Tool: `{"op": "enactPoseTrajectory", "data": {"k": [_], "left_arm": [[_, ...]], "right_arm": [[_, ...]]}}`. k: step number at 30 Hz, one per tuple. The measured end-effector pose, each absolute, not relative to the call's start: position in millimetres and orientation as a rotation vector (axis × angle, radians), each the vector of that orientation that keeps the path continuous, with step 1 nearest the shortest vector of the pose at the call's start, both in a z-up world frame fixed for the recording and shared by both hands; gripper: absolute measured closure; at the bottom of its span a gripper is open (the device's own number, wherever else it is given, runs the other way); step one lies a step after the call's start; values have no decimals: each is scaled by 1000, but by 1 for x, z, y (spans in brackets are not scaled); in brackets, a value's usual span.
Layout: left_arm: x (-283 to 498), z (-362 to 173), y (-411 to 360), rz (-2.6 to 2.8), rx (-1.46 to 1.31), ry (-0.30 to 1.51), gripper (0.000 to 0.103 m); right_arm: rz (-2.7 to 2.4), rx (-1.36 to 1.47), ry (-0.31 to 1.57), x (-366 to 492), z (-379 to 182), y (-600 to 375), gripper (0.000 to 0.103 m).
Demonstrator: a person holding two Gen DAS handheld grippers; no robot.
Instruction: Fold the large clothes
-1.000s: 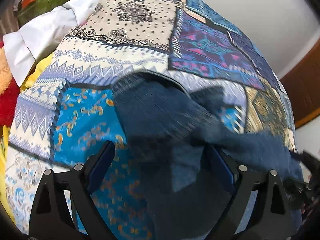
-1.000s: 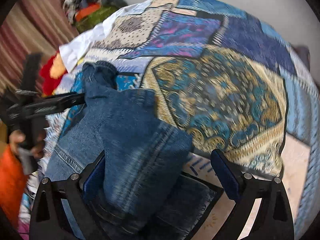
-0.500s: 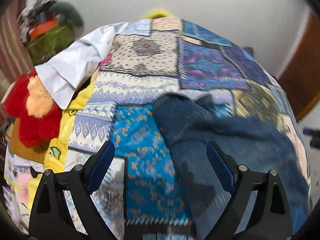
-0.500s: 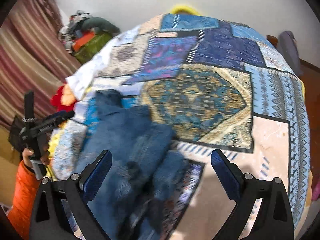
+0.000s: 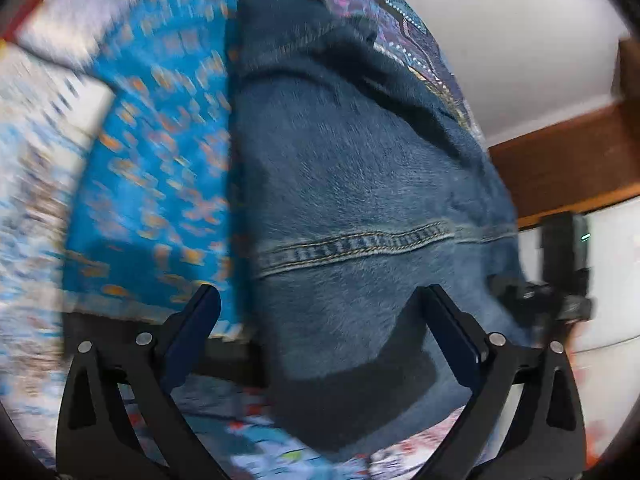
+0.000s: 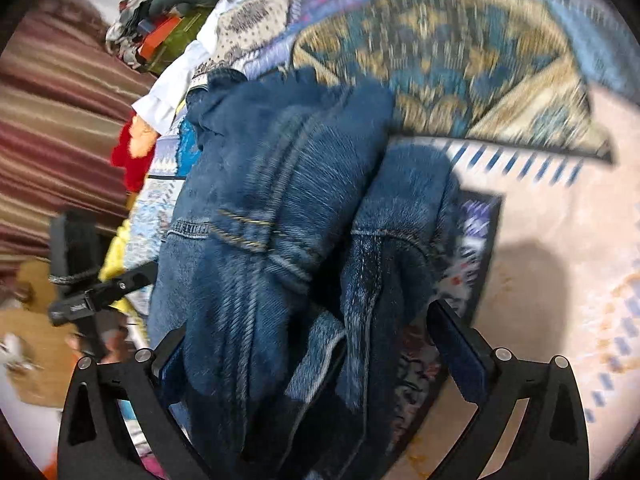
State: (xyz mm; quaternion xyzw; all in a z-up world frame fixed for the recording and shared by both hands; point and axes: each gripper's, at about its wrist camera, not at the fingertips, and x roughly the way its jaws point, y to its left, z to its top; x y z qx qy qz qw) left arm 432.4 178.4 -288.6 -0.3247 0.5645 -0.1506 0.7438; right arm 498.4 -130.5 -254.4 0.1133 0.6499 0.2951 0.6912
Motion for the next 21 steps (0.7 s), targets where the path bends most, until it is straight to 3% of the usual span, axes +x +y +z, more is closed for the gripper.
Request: {"op": "enactPoseTrajectory", "data": {"k": [9,11,16,21], "left_arm": [[477,-317,168,-371,-804,1240,2],[482,-313,166,-348,-798,1237,7],[474,-283,160,-308,-722,1197,26],[456,-225,153,-303,-565,1102,35]], "right_arm": [[688,257,1433,525,-272,-98,2],[690,291,1430,528,-272,-100,11],[701,342,1404,521,-253,-108,46],[724,311,1370,511,-220,-100,56]]}}
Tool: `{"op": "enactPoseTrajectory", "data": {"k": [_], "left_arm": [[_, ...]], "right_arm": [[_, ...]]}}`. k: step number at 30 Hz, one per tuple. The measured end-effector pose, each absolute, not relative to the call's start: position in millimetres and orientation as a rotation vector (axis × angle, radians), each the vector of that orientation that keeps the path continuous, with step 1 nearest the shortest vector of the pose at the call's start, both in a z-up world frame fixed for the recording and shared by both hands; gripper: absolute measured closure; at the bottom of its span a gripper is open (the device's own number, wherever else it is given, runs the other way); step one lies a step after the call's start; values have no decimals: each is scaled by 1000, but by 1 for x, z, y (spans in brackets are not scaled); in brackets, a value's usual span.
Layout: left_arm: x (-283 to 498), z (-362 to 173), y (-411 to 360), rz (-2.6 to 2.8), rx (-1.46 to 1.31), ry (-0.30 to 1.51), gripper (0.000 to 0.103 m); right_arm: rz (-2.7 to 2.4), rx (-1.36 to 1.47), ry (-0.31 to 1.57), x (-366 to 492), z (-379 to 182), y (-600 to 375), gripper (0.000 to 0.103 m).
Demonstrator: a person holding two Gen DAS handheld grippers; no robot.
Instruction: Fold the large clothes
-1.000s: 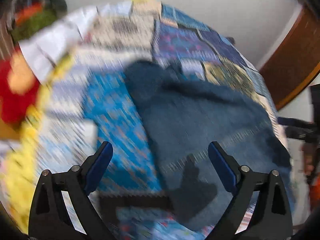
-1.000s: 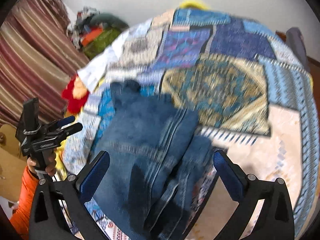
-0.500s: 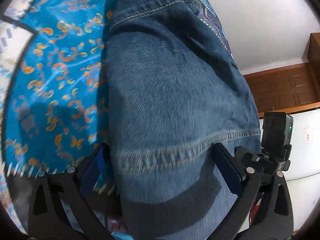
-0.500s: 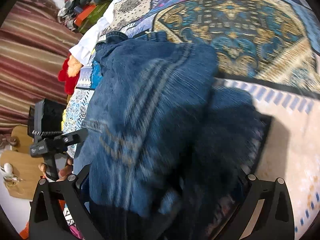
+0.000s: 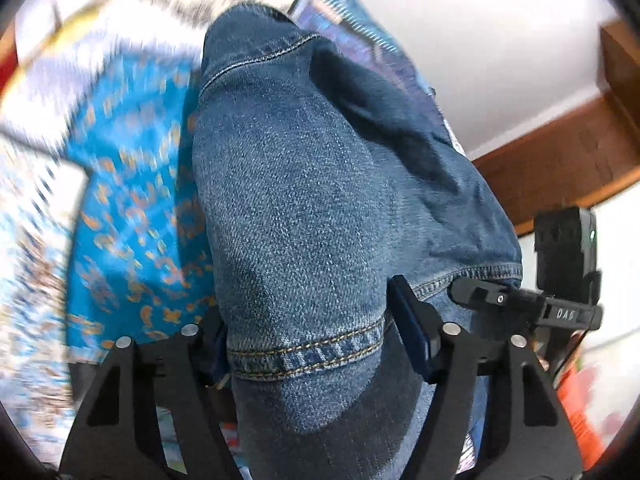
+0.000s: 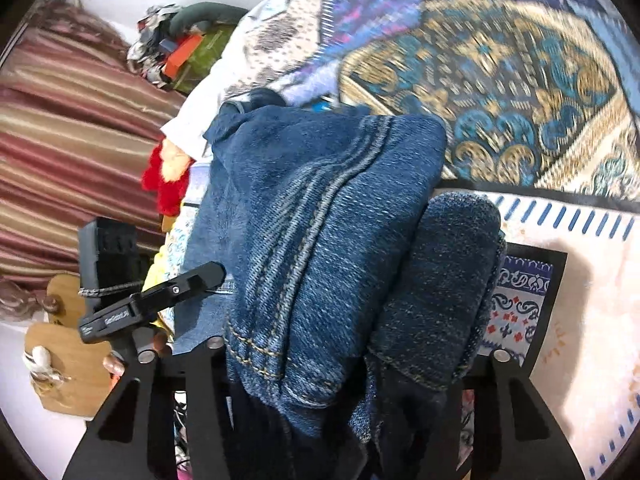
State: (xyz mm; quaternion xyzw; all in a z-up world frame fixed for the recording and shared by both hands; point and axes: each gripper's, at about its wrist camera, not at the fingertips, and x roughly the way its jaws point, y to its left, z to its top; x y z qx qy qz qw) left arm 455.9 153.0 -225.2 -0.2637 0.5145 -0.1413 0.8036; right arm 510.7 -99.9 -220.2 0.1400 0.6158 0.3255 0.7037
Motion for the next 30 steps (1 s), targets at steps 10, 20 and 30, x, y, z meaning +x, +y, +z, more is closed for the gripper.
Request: {"op": "enactPoseTrajectory", "data": {"k": [10,20,30], "left_arm": [[407,-106,189,-241,-475,886,36],[359,-81,246,-131,-393,816,36],[355,-232,271,-40,-463,1090,36]], "right_arm": [[816,295,1175,485,-112,-59,57],[936,335,1115,463,-109,15,57],[851,205,1346,468,-248,64,57]]}}
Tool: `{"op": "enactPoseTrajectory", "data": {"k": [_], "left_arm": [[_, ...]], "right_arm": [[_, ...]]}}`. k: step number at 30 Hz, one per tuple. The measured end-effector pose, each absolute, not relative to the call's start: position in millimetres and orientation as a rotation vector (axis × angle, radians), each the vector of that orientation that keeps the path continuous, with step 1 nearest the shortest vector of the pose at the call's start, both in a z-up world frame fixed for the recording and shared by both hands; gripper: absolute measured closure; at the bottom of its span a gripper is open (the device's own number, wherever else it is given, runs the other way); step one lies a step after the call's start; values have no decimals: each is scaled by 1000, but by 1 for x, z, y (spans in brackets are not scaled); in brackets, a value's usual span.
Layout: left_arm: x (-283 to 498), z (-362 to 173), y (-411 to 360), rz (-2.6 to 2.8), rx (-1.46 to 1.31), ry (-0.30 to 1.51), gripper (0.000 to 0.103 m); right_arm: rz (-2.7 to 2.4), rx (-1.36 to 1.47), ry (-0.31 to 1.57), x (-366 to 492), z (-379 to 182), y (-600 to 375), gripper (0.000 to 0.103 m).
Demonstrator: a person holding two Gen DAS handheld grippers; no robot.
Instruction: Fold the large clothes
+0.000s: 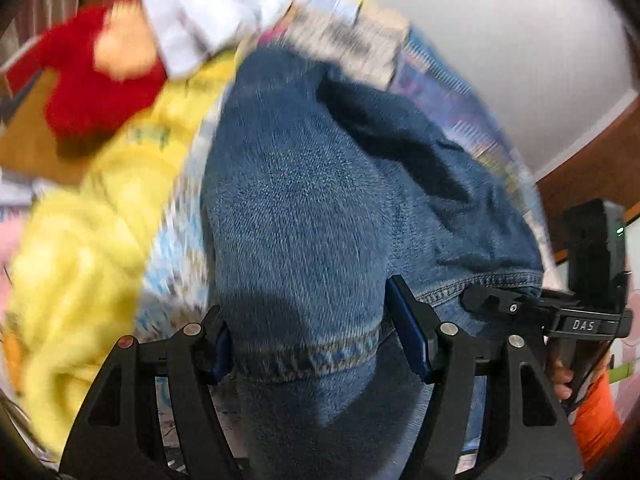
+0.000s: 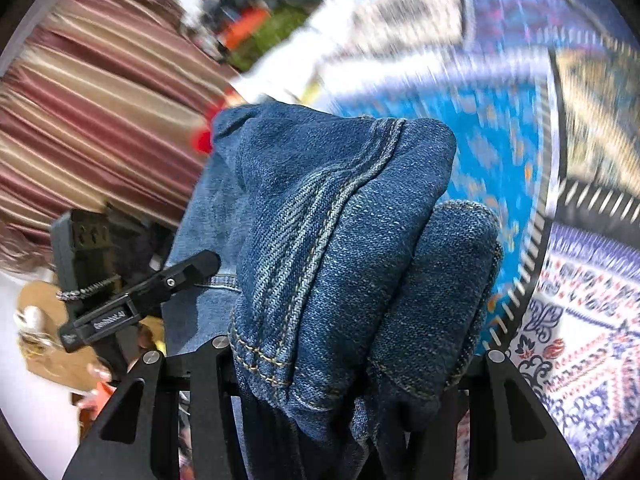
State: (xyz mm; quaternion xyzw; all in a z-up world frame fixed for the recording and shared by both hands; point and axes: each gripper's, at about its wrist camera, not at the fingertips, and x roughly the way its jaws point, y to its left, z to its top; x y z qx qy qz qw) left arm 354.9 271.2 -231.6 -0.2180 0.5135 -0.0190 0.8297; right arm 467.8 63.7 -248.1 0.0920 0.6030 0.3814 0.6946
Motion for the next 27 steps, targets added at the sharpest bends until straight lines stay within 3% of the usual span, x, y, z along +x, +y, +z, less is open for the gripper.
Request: {"op": "enactPoseTrajectory", "data": {"k": [5,12,19,27], "left_arm": [[338,-249,266,-42,-399,1019,29],[307,-234,247,-9,-204,1016,18],[284,-225,241,37,-16,1036,15],[337,-195,239,135,96,914,15]], "right_arm": [[866,150,1350,472,-273,66,50],[871,46,1334,460,-265,42,29],[814,-83,1225,428,-236,-6,25],[768,-147,972,423,-181,-6,25]]}}
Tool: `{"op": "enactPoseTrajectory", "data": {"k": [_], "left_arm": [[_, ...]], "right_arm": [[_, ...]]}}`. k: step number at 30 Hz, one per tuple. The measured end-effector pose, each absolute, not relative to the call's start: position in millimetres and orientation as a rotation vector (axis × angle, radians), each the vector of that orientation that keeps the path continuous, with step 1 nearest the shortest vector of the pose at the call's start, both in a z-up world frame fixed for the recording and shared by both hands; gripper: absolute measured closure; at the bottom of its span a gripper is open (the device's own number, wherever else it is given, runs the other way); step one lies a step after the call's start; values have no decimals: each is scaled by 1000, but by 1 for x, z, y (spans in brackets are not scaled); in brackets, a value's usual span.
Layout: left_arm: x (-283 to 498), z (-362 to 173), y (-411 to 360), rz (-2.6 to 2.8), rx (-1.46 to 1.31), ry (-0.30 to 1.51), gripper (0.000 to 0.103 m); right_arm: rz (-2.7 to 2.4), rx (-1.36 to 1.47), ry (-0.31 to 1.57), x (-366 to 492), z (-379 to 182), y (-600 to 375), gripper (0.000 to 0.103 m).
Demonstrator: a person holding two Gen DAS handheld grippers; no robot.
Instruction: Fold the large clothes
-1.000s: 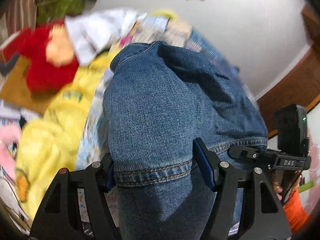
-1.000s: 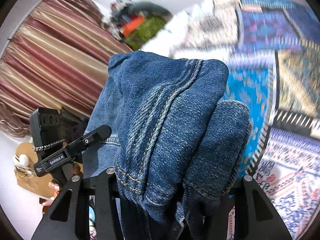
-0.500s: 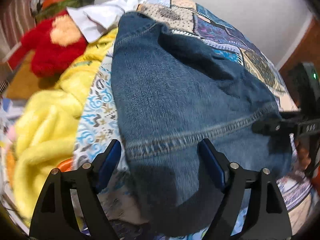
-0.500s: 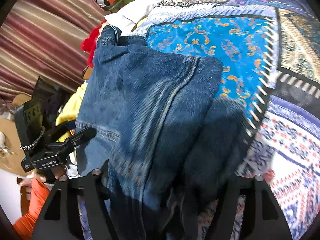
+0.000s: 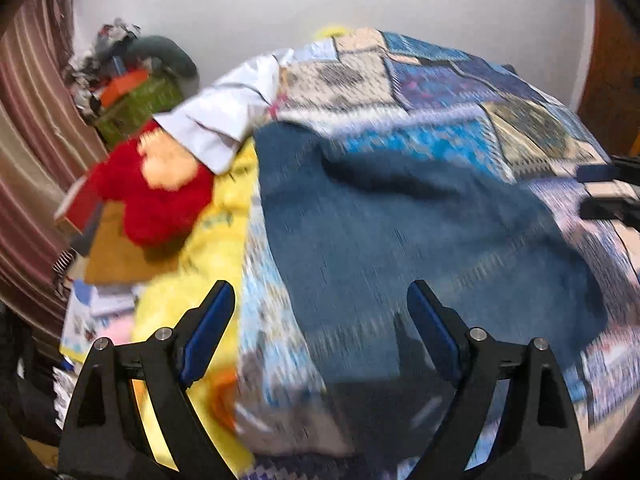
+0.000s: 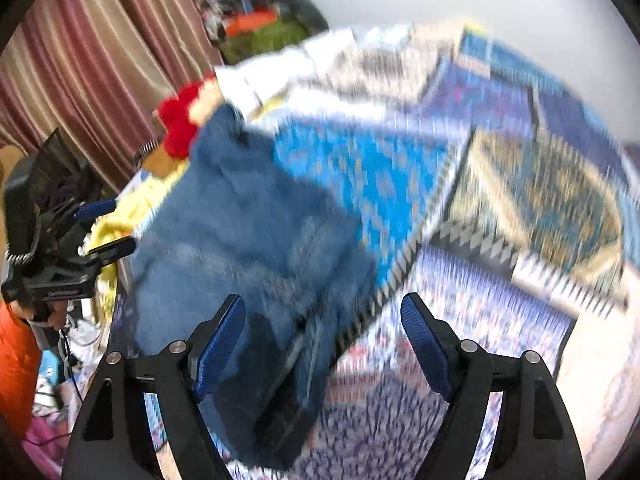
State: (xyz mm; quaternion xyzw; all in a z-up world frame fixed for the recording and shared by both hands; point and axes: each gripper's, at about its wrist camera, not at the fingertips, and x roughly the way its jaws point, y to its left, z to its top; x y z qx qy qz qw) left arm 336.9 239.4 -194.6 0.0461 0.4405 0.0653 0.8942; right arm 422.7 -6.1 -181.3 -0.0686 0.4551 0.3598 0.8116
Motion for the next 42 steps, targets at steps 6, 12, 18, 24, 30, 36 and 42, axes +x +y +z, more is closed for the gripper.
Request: {"op": "enactPoseTrajectory", "data": {"k": [6,12,18,24,30,36,42], "left_arm": [[410,-217,253,182,-25,965,15],[453,-249,247,253,-65,1027,12],[444,-232,228,258,41,1047,15],[372,-149,210,192,48,880,15],[272,-45,197,146,-11,621,15],[165,27,176,120,-46,365,15],[84,44,143,128,-36,216,15]], "right_arm": [[693,-150,964,445,-201,28,24],[634,-111,1090,464,-249,23,21],[586,-62,1108,459,-231,-3,18],[603,-43,964,417,-160,-23,18],[665,11,677,343,-54,-36,18],[725,77,406,249,29,-57,18],[718,98,248,166,57,-71,18]]}}
